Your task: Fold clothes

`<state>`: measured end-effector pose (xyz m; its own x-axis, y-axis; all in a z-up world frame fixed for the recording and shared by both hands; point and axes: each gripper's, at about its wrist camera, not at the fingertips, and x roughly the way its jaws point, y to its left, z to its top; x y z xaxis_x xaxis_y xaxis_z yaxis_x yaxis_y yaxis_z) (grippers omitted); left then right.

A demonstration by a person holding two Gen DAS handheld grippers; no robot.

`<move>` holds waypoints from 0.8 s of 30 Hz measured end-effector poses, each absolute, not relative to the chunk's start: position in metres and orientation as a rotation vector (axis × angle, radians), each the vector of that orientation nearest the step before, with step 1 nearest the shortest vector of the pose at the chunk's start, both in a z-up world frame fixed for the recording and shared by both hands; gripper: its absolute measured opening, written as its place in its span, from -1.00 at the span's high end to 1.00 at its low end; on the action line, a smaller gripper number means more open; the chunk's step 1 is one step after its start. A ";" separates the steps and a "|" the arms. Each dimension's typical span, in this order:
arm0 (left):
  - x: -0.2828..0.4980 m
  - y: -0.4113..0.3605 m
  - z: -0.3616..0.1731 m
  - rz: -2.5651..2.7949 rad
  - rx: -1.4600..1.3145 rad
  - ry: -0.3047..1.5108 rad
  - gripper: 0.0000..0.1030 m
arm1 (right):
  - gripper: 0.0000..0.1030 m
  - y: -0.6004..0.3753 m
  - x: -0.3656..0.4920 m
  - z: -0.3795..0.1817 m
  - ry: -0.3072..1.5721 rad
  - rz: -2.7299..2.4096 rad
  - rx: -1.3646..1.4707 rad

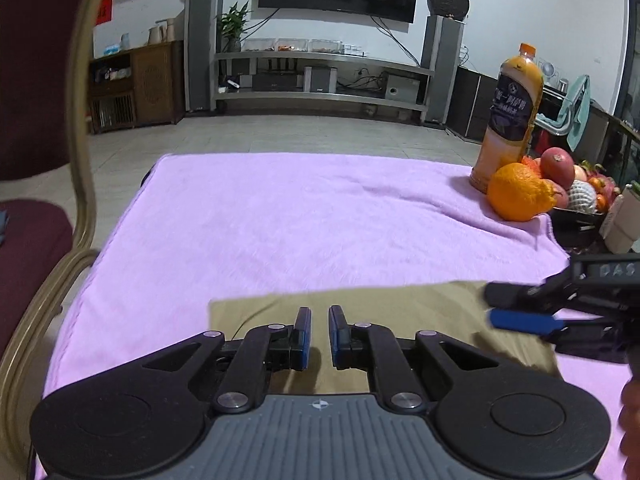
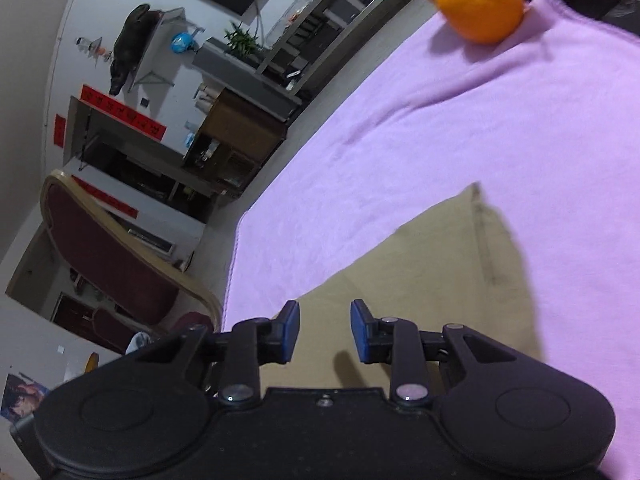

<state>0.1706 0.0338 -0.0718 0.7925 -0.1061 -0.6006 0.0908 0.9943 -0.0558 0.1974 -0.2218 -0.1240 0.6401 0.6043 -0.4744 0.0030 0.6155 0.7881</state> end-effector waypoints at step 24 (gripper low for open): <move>0.196 0.117 -0.118 0.412 -0.322 0.733 0.81 | 1.00 -0.298 0.218 -0.185 0.626 -0.110 0.952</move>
